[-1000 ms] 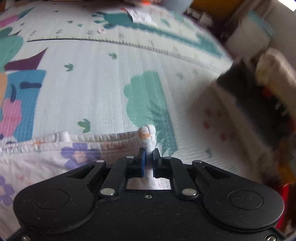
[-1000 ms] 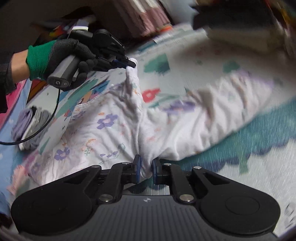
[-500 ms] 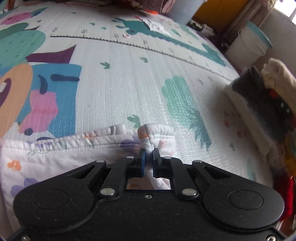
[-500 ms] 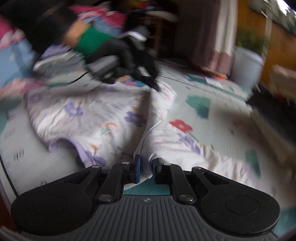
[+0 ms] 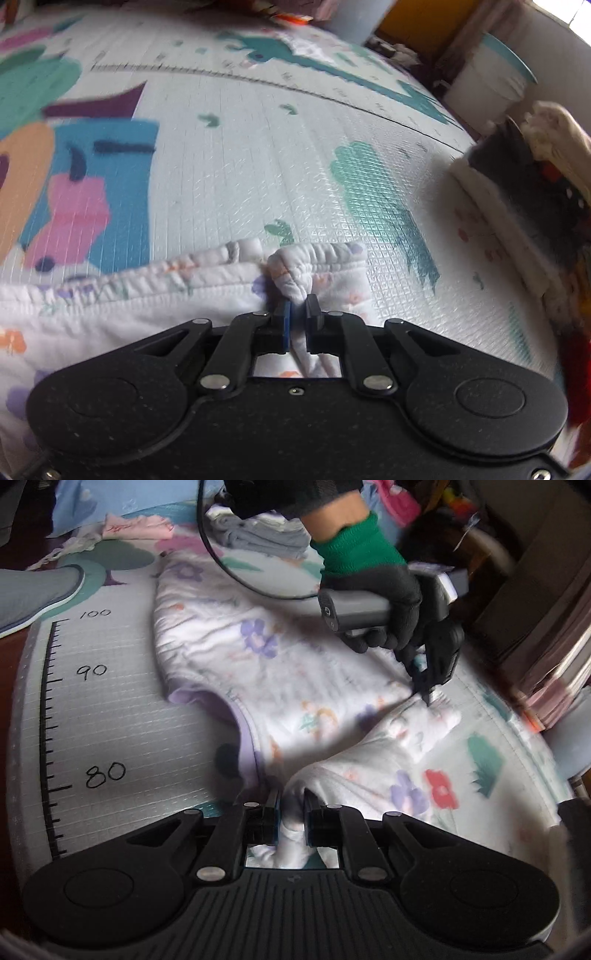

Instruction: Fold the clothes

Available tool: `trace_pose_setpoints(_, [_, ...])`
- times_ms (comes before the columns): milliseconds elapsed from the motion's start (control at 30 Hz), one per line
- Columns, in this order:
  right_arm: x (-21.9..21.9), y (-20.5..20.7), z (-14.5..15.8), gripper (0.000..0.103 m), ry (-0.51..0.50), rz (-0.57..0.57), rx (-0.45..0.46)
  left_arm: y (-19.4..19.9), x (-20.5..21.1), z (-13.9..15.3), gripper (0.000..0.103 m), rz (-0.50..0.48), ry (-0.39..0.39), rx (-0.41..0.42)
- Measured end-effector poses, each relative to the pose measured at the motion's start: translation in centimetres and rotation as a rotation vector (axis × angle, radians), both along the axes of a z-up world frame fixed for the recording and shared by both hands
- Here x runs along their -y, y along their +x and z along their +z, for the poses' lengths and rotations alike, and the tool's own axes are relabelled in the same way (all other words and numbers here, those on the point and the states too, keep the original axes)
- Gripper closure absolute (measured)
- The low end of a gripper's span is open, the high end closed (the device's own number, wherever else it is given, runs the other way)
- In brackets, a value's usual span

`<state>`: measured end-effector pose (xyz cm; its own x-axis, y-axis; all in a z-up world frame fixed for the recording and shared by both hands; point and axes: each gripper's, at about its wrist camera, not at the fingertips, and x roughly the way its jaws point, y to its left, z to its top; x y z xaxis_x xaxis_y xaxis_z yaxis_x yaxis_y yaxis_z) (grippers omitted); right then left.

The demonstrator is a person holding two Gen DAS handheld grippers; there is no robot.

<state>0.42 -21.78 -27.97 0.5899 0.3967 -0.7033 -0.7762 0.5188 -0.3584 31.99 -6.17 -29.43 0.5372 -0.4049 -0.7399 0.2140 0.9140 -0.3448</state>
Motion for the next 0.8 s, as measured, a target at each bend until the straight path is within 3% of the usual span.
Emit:
trace_pose_setpoints(67, [-0.3,-0.1,-0.2,0.089,0.01,-0.015,-0.011,0.0,0.5,0.1,0.094,-0.039,0.001,0.027])
trace_pose_setpoints(133, [-0.8,-0.3,-0.4,0.088,0.016,-0.03,-0.018,-0.1,1.0,0.8,0.091,-0.075,0.061,0.054])
trace_pose_setpoints(200, [-1.2,-0.5,-0.6,0.085,0.022,-0.046,-0.025,-0.8,1.0,2.4,0.08,-0.073,0.118,0.11])
trace_pose_setpoints(300, [-1.2,-0.5,-0.6,0.082,0.043,-0.073,-0.041,-4.1,1.8,5.1,0.077,-0.087,0.283,0.23])
trace_pose_setpoints(333, [-1.1,-0.4,-0.5,0.076,0.053,-0.075,-0.054,-5.3,1.9,5.8,0.077,-0.108,0.262,0.238])
trace_pose_setpoints(433, [-1.4,-0.7,-0.7,0.062,0.052,-0.061,-0.064,-8.7,2.5,5.7,0.077,-0.244,0.036,0.18])
trace_pose_setpoints(533, [-1.6,-0.8,-0.9,0.048,0.064,-0.054,-0.083,-9.7,5.5,1.3,0.077,-0.403,0.192,-0.018])
trace_pose_setpoints(633, [-1.4,-0.7,-0.9,0.046,0.103,-0.077,-0.104,-10.1,7.4,2.7,0.076,-0.463,0.267,0.035])
trace_pose_setpoints(700, [-1.3,-0.8,-1.0,0.046,0.117,-0.085,-0.107,-10.1,9.4,5.2,0.074,-0.566,0.204,0.091])
trace_pose_setpoints(733, [-1.2,-0.8,-1.0,0.044,0.125,-0.09,-0.109,-9.6,10.7,5.8,0.071,-0.629,0.136,0.056])
trace_pose_setpoints(767, [-1.2,-0.9,-1.1,0.042,0.128,-0.091,-0.109,-9.2,12.2,6.1,0.054,-0.691,0.079,0.027])
trace_pose_setpoints(800, [-1.3,-0.9,-1.2,0.041,0.127,-0.09,-0.108,-8.8,13.9,5.8,0.045,-0.756,0.054,0.003])
